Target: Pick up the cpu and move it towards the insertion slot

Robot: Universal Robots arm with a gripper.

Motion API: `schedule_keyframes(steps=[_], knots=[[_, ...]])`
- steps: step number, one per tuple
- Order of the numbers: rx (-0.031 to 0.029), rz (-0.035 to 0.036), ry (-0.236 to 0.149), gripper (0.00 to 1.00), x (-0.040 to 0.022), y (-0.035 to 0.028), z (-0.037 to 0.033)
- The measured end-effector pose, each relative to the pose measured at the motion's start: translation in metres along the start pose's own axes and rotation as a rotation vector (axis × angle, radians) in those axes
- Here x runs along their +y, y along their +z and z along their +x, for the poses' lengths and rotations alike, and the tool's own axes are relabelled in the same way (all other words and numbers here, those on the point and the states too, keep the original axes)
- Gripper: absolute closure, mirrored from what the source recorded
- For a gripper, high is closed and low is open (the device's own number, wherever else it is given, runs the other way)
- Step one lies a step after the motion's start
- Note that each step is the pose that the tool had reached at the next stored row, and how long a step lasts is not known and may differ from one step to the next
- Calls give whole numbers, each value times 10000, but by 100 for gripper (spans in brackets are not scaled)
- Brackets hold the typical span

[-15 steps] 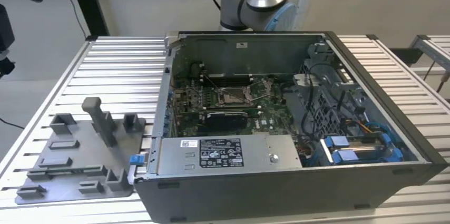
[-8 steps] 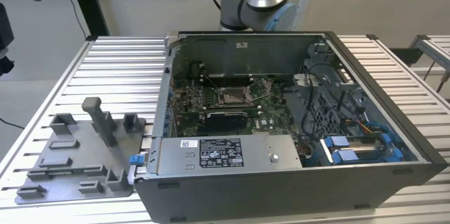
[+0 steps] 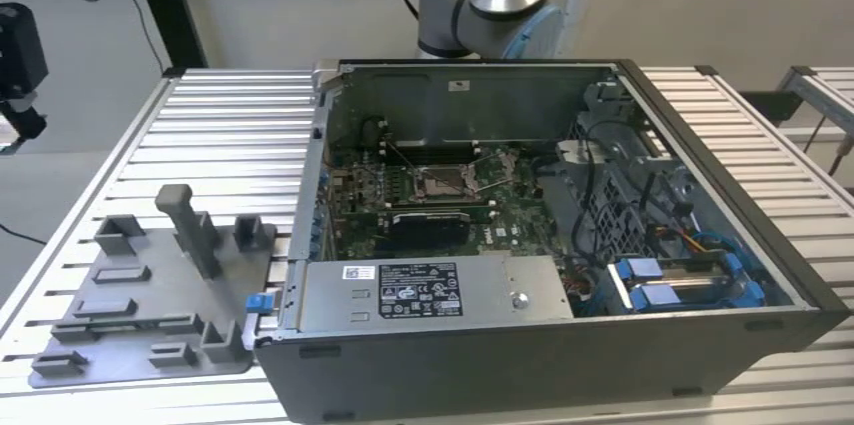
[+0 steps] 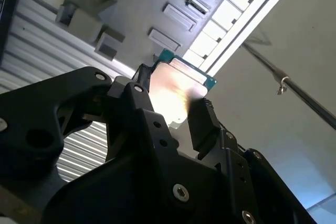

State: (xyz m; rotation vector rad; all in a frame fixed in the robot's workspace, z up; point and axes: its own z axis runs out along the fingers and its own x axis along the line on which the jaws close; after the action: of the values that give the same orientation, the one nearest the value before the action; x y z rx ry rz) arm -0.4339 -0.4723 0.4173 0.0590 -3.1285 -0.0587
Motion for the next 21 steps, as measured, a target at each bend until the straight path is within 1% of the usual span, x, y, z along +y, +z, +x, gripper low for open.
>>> schedule_keyframes(steps=[13,21], knots=[[2,0,-2,100,-17,0,-502],[1,-1,-2,100,-28,6,-834]])
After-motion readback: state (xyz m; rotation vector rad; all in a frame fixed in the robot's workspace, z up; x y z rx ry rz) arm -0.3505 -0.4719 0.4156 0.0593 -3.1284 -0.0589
